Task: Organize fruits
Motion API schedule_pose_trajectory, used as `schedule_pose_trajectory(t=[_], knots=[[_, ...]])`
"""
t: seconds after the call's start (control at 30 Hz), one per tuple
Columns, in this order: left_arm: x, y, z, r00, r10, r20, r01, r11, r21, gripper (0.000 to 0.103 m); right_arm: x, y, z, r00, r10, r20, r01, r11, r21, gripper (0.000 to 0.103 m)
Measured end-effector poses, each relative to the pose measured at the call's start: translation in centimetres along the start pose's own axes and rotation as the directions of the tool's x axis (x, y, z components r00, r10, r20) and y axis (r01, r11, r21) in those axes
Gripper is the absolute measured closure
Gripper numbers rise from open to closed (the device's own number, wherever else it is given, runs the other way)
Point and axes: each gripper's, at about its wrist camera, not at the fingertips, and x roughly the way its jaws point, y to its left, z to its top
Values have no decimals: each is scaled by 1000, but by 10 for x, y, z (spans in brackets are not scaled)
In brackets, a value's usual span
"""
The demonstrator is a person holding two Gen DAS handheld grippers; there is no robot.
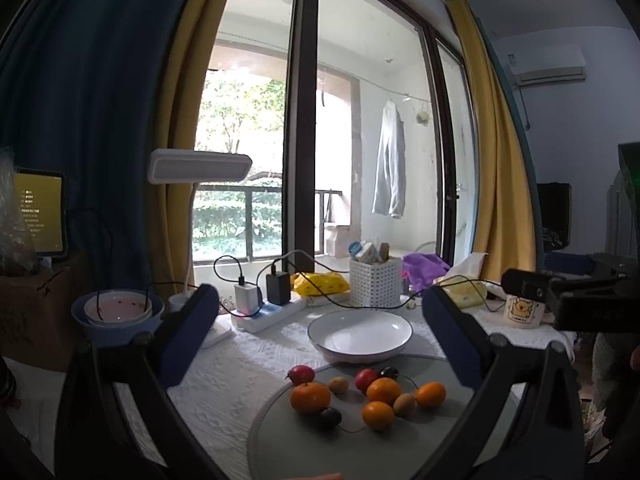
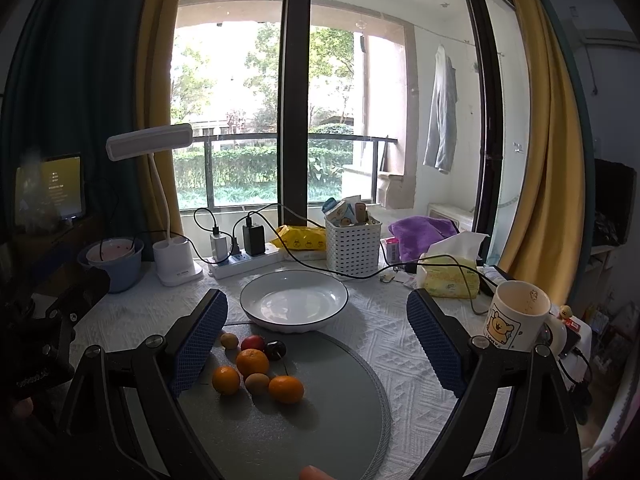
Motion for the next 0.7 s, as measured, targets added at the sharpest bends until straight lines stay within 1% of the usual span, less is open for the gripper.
schedule_pose_trajectory(t=[0.57, 0.7], knots=[[0, 2, 0, 1000, 8, 1, -8, 1000, -10, 1, 3, 2, -1, 1000, 0, -3, 0, 1000, -2, 10], [-2, 0, 0, 1000, 9, 11, -9, 1000, -5, 1, 0, 2, 0, 1000, -7, 9, 7, 1000, -9, 10]])
